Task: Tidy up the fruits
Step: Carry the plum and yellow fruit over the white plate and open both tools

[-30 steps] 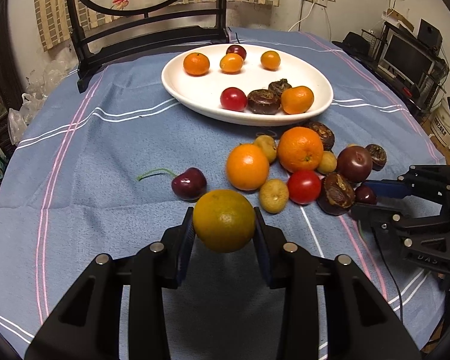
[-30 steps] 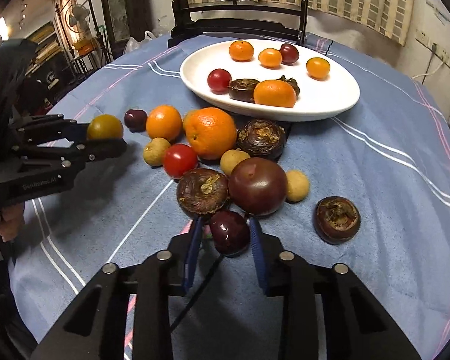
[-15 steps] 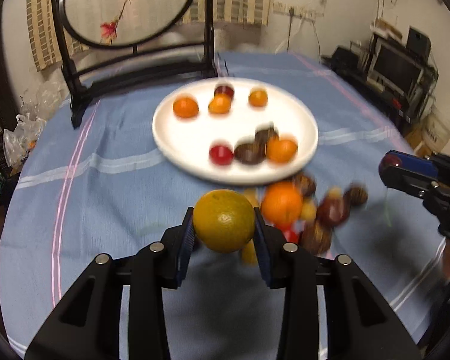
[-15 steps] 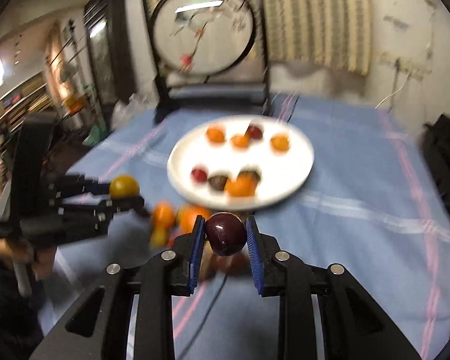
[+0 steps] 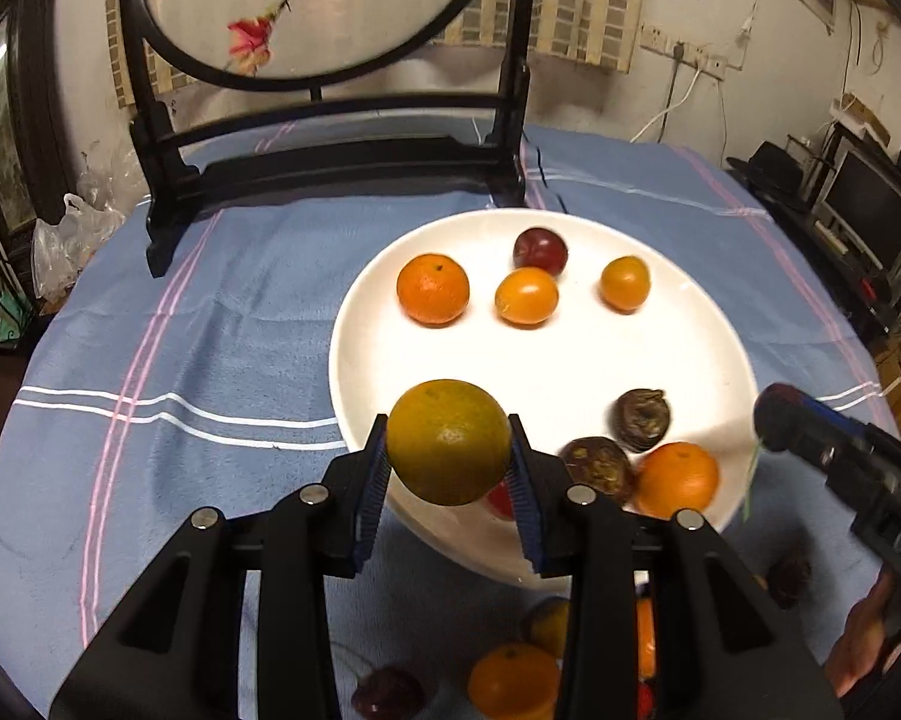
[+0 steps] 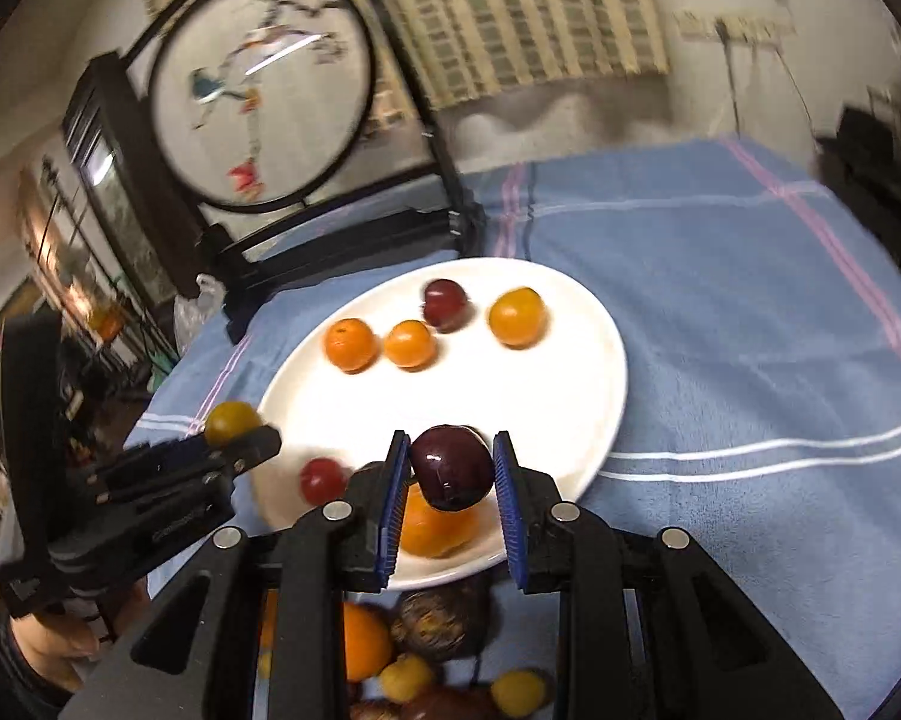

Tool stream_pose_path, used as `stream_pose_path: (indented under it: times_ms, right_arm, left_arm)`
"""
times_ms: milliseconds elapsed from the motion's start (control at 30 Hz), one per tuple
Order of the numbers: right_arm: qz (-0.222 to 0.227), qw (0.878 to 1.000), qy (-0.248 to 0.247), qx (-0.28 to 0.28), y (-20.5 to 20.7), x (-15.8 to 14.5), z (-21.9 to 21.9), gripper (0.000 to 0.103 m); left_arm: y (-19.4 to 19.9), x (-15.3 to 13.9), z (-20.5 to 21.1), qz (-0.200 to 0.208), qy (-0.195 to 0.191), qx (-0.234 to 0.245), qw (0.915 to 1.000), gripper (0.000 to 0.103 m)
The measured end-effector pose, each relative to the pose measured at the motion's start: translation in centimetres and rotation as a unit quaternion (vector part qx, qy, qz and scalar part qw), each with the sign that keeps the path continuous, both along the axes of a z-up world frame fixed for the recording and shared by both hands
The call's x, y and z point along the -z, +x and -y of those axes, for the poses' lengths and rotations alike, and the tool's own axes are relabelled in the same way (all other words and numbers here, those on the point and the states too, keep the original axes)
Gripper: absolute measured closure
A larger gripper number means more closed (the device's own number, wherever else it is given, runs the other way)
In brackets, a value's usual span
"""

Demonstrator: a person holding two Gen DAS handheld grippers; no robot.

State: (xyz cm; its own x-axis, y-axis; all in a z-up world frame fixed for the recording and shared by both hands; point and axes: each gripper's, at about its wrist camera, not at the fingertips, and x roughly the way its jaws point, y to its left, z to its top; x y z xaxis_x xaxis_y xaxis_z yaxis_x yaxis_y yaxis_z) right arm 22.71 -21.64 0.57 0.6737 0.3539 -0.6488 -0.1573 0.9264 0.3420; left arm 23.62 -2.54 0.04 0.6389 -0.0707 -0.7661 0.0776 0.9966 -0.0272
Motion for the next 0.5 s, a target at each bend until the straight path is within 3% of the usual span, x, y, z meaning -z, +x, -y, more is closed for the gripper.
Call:
stream_pose_path:
  times_ms: [100, 167, 200, 233, 300, 333, 400, 500]
  right_arm:
    - [-0.007, 1.0, 0.018, 0.007, 0.9, 0.9, 0.4, 0.075]
    - [-0.012, 0.999, 0.03, 0.008, 1.1, 1.3, 0.4, 0.067]
    - [-0.015, 0.999, 0.032, 0.005, 1.0, 1.6, 0.3, 0.045]
    - [-0.019, 0.999, 0.029, 0.01, 1.0, 1.9, 0.3, 0.037]
    - [-0.027, 0.999, 0.022, 0.012, 0.8, 2.1, 0.4, 0.037]
    - [-0.025, 0.999, 0.025, 0.011, 0.6, 1.9, 0.5, 0.037]
    - [-0.015, 0.999, 0.027, 0.014, -0.2, 1.4, 0.8, 0.037]
    - [-0.01, 1.0, 0.023, 0.014, -1.2, 0.9, 1.3, 0.037]
  left_arm:
    - [0.4, 0.6, 0.1, 0.001, 0.001, 0.002, 1.0, 0.067]
    - [0.6, 1.1, 0.2, -0.003, 0.003, 0.007, 1.0, 0.066]
    - [0.6, 1.2, 0.2, -0.003, 0.004, 0.008, 1.0, 0.065]
    - [0.2, 1.1, 0.1, 0.006, 0.005, 0.004, 1.0, 0.063]
    - [-0.7, 0.4, 0.1, 0.028, 0.006, 0.001, 0.9996, 0.039]
    - [-1.2, -0.1, 0.1, 0.041, 0.008, -0.001, 0.9991, 0.034]
    - [-2.3, -1.1, 0.1, 0.068, 0.012, 0.0, 0.9976, 0.03]
    - [-3.4, -1.8, 0.1, 0.075, 0.006, 0.013, 0.9971, 0.024]
